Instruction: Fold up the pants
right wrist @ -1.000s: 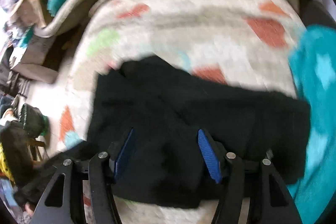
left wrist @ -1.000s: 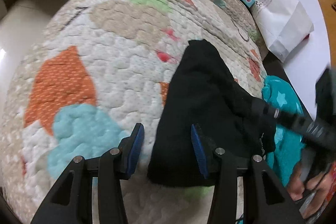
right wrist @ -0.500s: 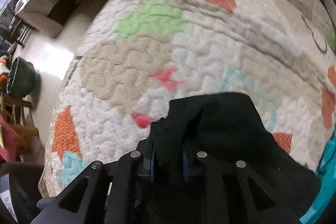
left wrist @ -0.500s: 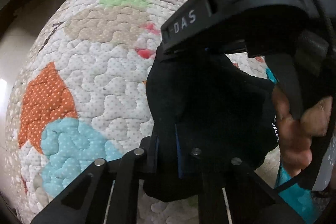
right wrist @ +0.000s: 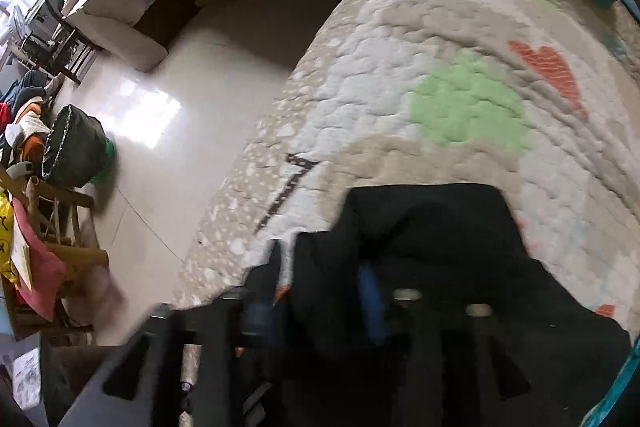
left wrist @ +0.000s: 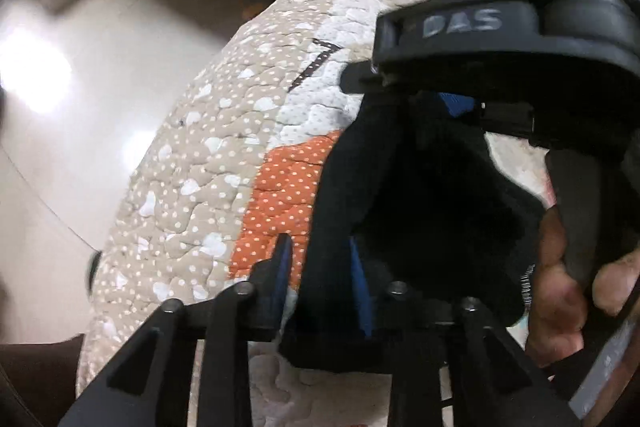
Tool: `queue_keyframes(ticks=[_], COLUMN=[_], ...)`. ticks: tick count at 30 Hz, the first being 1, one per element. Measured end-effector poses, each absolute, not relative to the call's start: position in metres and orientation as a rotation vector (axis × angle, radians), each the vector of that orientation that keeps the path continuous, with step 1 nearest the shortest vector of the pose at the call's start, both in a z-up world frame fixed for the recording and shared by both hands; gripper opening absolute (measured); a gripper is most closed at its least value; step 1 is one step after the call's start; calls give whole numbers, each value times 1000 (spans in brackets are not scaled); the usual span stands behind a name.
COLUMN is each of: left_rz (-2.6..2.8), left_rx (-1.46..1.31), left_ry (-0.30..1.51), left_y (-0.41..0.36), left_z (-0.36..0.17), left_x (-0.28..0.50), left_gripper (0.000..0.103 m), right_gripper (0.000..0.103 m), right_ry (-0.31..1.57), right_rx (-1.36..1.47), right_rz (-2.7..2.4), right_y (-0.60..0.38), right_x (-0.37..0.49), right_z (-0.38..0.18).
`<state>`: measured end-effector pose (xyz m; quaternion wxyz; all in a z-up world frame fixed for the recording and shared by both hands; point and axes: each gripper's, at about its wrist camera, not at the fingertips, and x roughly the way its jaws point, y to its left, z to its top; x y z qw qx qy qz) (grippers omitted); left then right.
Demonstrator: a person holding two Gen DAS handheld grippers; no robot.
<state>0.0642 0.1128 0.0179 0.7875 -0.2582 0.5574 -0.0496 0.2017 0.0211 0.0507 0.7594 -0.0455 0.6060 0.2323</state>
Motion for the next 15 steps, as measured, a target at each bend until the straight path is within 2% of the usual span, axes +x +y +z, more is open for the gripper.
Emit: queue_keyframes(ticks=[2, 9, 12, 15], left_rz=[-123, -102, -105, -142], left_rx=[-597, -570, -531, -507], left_ry=[1179, 991, 970, 992], left_y=[124, 148, 140, 115], left_z=[20, 58, 71, 76], left_x=[59, 52, 61, 85], left_gripper=[34, 37, 37, 37], right_gripper=[55, 57, 57, 51], right_ry=[1270, 1068, 1052, 1049], right_rx=[-34, 16, 81, 171], right_rz=[534, 354, 372, 460], right_y=[2, -121, -153, -158], right_x=[203, 168, 135, 101], right_z=[68, 140, 142, 125])
